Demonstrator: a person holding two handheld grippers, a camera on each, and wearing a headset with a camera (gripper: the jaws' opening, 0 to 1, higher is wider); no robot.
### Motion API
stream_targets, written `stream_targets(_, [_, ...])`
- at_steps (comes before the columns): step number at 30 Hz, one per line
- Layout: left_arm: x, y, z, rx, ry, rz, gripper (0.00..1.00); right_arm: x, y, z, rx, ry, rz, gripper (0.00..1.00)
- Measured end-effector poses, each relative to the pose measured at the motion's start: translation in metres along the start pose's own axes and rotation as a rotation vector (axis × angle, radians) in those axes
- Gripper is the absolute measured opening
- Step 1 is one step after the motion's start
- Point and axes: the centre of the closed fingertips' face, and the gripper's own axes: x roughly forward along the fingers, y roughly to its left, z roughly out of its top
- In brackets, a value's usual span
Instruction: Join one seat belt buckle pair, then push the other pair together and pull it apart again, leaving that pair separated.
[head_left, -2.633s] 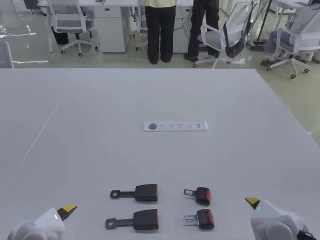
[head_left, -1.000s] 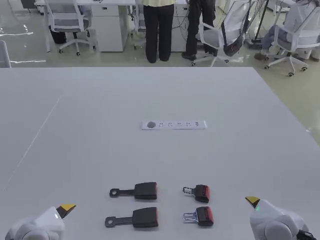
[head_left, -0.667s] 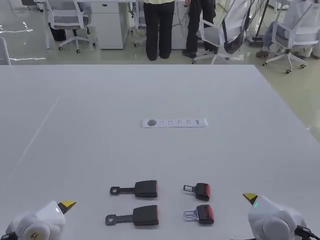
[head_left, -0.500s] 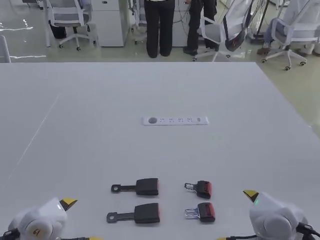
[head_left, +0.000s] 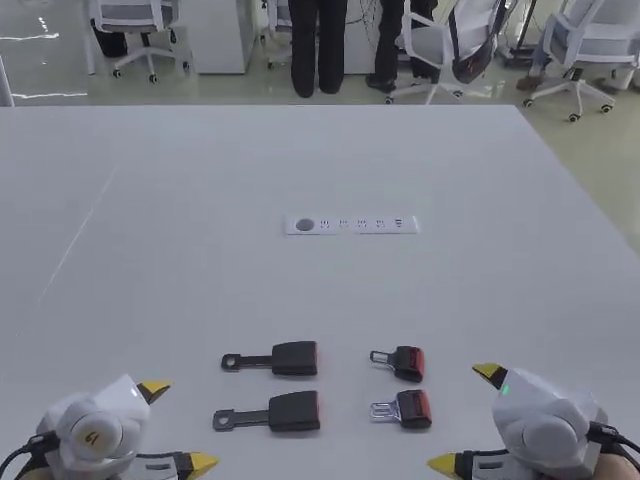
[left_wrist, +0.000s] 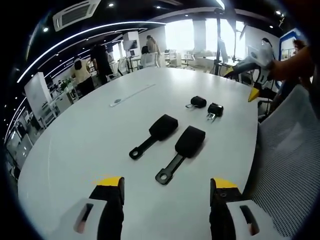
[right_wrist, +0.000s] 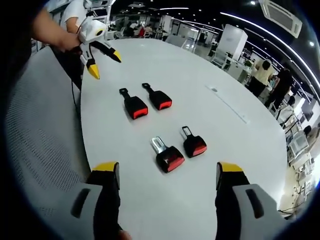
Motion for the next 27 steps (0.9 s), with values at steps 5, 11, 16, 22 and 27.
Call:
stream_targets(5, [0.009,-0.003,0.003,0.037,0.017,-0.016,0.71,0.007,0.002,-0.005,-0.036,0.030,0.042,0.70])
stream_targets(11, [0.023,-0.009,0.005,0.111,0.038,-0.067,0.69,0.016,0.004,-0.012,-0.111,0.081,0.101,0.62])
stream_targets(16, [0.035,-0.014,0.010,0.158,0.055,-0.106,0.66,0.024,0.003,-0.009,-0.156,0.092,0.135,0.53])
stream_targets(22, [0.050,-0.024,0.012,0.214,0.082,-0.167,0.61,0.038,0.007,-0.013,-0.208,0.118,0.191,0.46])
stream_targets(27, [0.063,-0.030,0.010,0.270,0.104,-0.211,0.60,0.046,0.010,-0.019,-0.243,0.141,0.227,0.44])
